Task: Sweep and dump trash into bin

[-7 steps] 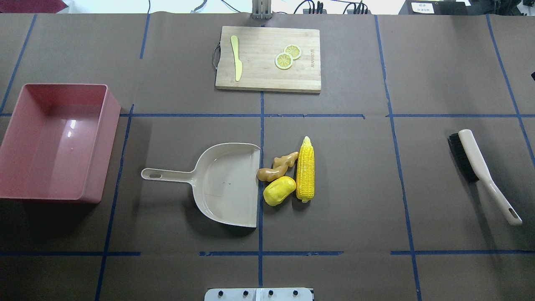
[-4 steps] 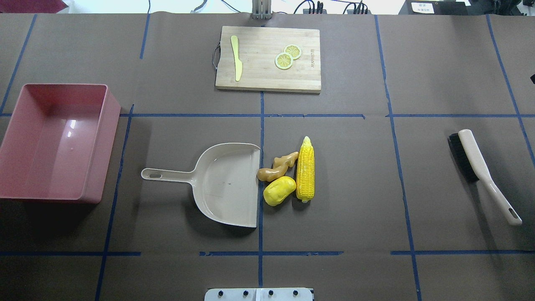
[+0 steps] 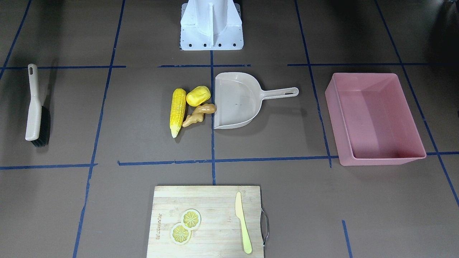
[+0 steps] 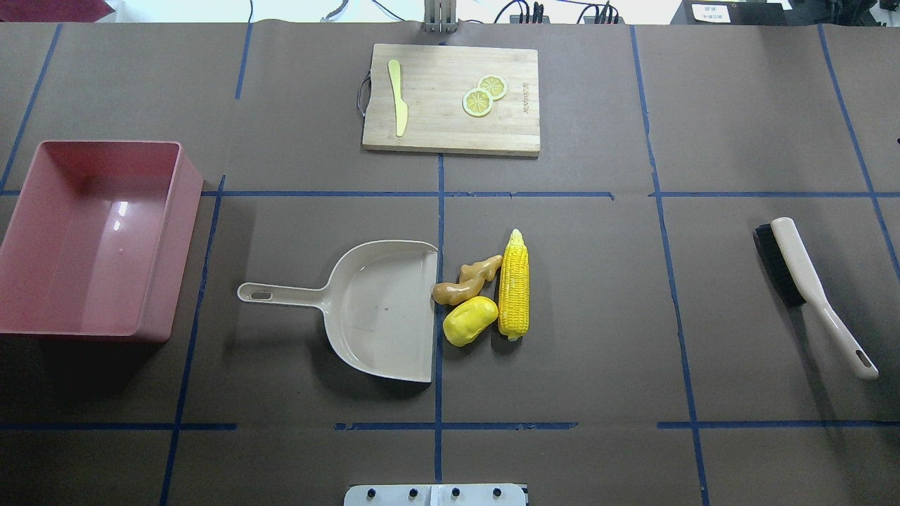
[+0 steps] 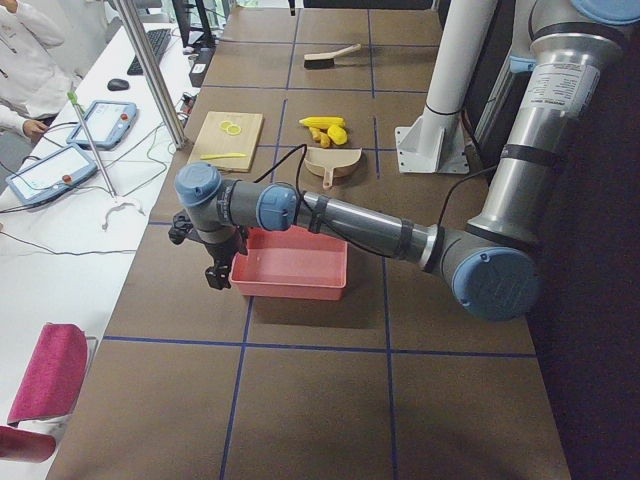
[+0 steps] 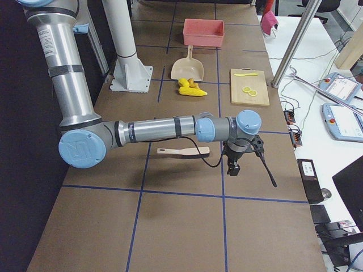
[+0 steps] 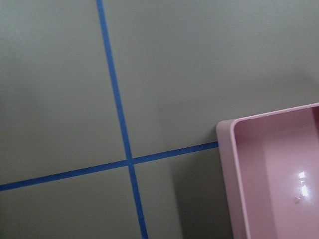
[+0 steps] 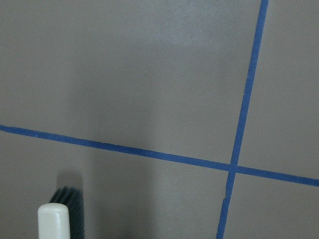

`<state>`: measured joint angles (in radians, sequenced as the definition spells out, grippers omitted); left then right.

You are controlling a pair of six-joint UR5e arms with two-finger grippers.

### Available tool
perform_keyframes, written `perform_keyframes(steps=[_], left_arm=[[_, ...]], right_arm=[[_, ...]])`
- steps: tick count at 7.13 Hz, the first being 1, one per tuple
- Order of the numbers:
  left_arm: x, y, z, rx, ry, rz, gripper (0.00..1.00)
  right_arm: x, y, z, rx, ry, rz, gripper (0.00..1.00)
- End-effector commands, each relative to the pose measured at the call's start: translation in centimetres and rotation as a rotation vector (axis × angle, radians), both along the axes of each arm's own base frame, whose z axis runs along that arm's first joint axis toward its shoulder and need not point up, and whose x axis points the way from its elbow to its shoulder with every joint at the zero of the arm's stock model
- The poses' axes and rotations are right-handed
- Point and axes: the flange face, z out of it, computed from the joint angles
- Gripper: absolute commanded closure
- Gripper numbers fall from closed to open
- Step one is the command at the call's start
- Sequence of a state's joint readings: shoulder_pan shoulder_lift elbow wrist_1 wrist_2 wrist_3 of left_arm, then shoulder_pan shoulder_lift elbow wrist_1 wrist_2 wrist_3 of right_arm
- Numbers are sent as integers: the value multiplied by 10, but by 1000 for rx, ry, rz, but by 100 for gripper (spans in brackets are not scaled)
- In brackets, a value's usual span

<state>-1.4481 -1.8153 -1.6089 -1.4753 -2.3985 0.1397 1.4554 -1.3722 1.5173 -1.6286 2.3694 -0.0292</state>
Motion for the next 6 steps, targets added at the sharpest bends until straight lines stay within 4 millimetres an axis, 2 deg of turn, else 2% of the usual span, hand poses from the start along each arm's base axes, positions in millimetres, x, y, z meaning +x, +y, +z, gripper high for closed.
perform_keyframes(steps=[1, 2, 3, 4, 5, 6], left_arm=[[24, 21, 16, 124, 44, 44, 0], [61, 23, -13, 51, 91, -2, 0], [128, 22, -65, 36, 140, 26, 0], [184, 23, -105, 98, 163, 117, 0], [224, 19, -152, 168, 190, 174, 0], [259, 23, -188, 206, 220, 223, 0]], right_arm=[[1, 24, 0, 30, -16, 0, 0], [-1, 37, -4, 36, -43, -8, 0], [-22, 61, -18, 52, -50, -38, 0], [-46, 81, -40, -13, -49, 13, 0], [-68, 98, -60, -53, -64, 78, 0], [-89, 130, -40, -67, -57, 94, 0]])
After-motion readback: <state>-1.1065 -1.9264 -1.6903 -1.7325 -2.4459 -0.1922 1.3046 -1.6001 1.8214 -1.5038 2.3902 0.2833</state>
